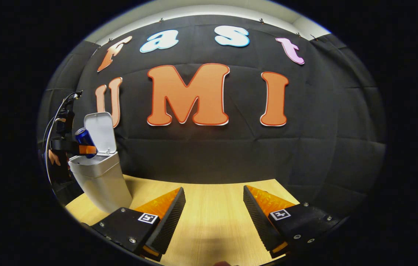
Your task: Press the lid of the desktop garbage bin to open it, pick up the crumpled paper on the desktop and throw it into the bin, then pick up the pop can on the desktop and drop it into the bin, and finally close the garbage bin lid.
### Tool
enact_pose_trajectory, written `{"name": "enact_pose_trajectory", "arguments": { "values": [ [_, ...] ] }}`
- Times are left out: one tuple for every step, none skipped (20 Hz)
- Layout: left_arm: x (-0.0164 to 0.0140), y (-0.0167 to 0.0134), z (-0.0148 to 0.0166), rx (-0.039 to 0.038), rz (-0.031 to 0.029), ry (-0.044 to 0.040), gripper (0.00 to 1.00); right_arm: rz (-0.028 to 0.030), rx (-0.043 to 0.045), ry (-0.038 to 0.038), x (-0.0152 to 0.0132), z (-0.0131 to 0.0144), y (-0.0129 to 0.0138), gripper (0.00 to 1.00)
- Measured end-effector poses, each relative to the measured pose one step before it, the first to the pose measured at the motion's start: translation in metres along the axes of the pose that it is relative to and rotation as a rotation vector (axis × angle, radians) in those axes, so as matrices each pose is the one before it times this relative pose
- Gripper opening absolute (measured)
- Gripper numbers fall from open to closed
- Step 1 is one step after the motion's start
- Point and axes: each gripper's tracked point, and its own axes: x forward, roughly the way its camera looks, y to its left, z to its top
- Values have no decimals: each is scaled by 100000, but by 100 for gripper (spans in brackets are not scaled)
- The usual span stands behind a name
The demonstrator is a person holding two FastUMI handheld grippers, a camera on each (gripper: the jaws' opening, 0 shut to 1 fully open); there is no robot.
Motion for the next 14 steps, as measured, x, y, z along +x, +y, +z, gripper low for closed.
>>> {"name": "enact_pose_trajectory", "arguments": {
  "values": [
    [369, 80, -268, -373, -32, 491, 83, -1115, -93, 300, -102, -166, -410, 94],
    [379, 167, -491, 869, 252, 1577, 83, -833, -65, 390, -26, -135, -276, 94],
    [178, 13, -141, 341, 570, 496, 84, -547, 70, 347, -55, -94, -155, 94],
    [35, 22, 102, 54, 162, -277, 90, -570, 4, -12, -21, -31, -207, 94],
    [-185, 158, 787, 560, 476, -2091, 93, -133, 36, -9, -25, 123, 10, 94],
    [-177, 23, 1190, 527, -44, -3486, 95, -271, -296, -404, 26, 228, -6, 94],
    [-300, -44, 1826, -772, -232, -4302, 94, 106, -451, -133, 16, 47, 4, 94],
    [-116, -304, 1762, -2062, -2085, -2805, 94, 181, -444, -134, 76, 157, 137, 94],
    [31, -516, 1834, -2015, -1623, -1318, 94, 214, -321, -81, 113, 137, 44, 94],
    [162, -62, 1934, -804, -223, -3159, 95, 332, -60, -187, -6, 137, 183, 94],
    [428, 245, 2015, 216, 388, -1903, 95, 281, 12, -305, 22, 115, 118, 94],
    [-92, -269, 2046, -243, -1540, -2592, 94, 471, 124, 161, -68, -23, 240, 94],
    [331, -345, 1862, 260, -1531, -1313, 94, 225, 18, 9, -99, -36, 87, 94],
    [823, -32, 1854, 1300, -517, -1527, 94, 233, -92, 114, -62, -35, 155, 94]
  ]
}}
